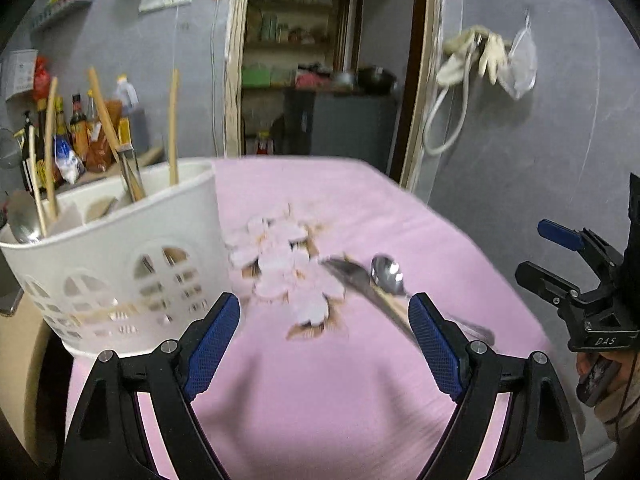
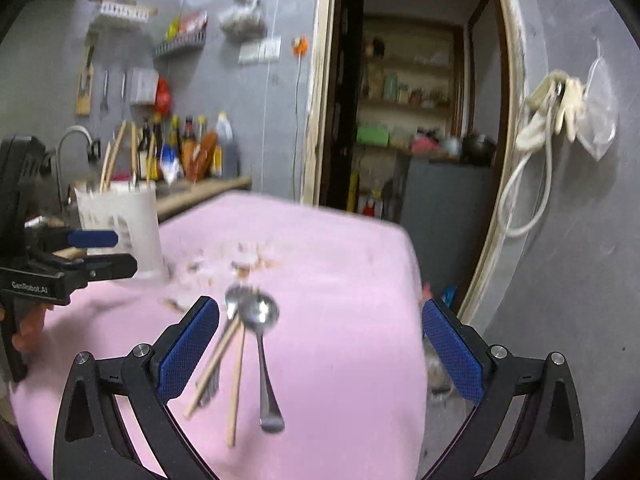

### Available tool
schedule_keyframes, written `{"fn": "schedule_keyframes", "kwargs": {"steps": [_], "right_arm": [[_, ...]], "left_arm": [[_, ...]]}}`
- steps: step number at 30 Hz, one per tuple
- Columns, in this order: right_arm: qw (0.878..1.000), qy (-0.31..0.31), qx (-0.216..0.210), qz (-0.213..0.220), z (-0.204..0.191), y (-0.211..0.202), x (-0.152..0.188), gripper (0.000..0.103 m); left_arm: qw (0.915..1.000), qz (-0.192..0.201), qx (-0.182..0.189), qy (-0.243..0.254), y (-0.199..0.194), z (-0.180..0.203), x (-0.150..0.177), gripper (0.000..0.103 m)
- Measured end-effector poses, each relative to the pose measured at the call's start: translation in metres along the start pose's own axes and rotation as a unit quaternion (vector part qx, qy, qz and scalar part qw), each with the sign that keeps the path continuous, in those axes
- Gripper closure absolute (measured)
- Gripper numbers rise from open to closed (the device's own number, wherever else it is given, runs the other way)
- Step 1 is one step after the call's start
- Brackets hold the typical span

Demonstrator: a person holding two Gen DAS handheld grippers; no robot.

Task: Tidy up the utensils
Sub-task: 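Move both open tools back over the steel fork and spoon, then grasp the steel fork with the left tool while the right tool grasps the steel spoon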

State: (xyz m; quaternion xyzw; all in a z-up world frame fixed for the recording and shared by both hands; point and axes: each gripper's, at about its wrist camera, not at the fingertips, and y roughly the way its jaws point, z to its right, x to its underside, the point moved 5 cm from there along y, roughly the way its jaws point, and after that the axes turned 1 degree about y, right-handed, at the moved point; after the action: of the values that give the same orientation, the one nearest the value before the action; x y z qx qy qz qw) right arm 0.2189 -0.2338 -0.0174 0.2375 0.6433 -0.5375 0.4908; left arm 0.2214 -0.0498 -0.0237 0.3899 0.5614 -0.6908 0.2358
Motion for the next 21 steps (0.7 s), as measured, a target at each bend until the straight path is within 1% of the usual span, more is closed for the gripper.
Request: {"fn": "schedule_keyframes", "kwargs": {"steps": [2, 5, 6, 7, 8, 9, 10, 11, 13, 16, 21], "right_arm": [[1.000, 0.006, -0.009, -0.028, 0.002, 0.011, 0.007, 0.004], [0.998, 0.009, -0.025, -0.062, 0.002, 0.028, 0.017, 0.011], [0.997, 0.006, -0.030, -0.077, 0.001, 0.034, 0.020, 0.018], [0.996, 0.004, -0.033, -0.087, -0.001, 0.039, 0.022, 0.025], [0.994, 0.001, -0.039, -0.101, -0.003, 0.045, 0.025, 0.029], [0.993, -0.001, -0.045, -0.112, -0.005, 0.049, 0.028, 0.035], [0.991, -0.002, -0.051, -0.124, -0.007, 0.054, 0.030, 0.038], [0.988, -0.005, -0.060, -0.140, -0.009, 0.059, 0.033, 0.040], [0.985, -0.011, -0.071, -0.157, -0.013, 0.066, 0.035, 0.045], [0.981, -0.028, -0.077, -0.175, -0.018, 0.077, 0.037, 0.046], [0.977, -0.067, -0.077, -0.187, -0.028, 0.092, 0.032, 0.046]], "left_arm": [[0.9998, -0.021, 0.001, -0.002, 0.008, 0.000, 0.004, 0.021], [0.9986, -0.051, 0.007, -0.010, 0.020, -0.003, 0.007, 0.022], [0.9979, -0.062, 0.012, -0.013, 0.025, -0.003, 0.008, 0.025], [0.9973, -0.069, 0.016, -0.015, 0.028, -0.005, 0.009, 0.033], [0.9963, -0.081, 0.021, -0.017, 0.034, -0.004, 0.010, 0.037], [0.9952, -0.092, 0.028, -0.020, 0.040, -0.004, 0.010, 0.044], [0.9943, -0.099, 0.033, -0.022, 0.043, -0.004, 0.010, 0.048], [0.9929, -0.109, 0.041, -0.026, 0.049, -0.003, 0.010, 0.050], [0.9909, -0.120, 0.051, -0.033, 0.057, -0.003, 0.008, 0.056], [0.9901, -0.124, 0.050, -0.041, 0.062, -0.005, 0.004, 0.057], [0.9895, -0.125, 0.049, -0.054, 0.067, -0.009, 0.003, 0.057]]}}
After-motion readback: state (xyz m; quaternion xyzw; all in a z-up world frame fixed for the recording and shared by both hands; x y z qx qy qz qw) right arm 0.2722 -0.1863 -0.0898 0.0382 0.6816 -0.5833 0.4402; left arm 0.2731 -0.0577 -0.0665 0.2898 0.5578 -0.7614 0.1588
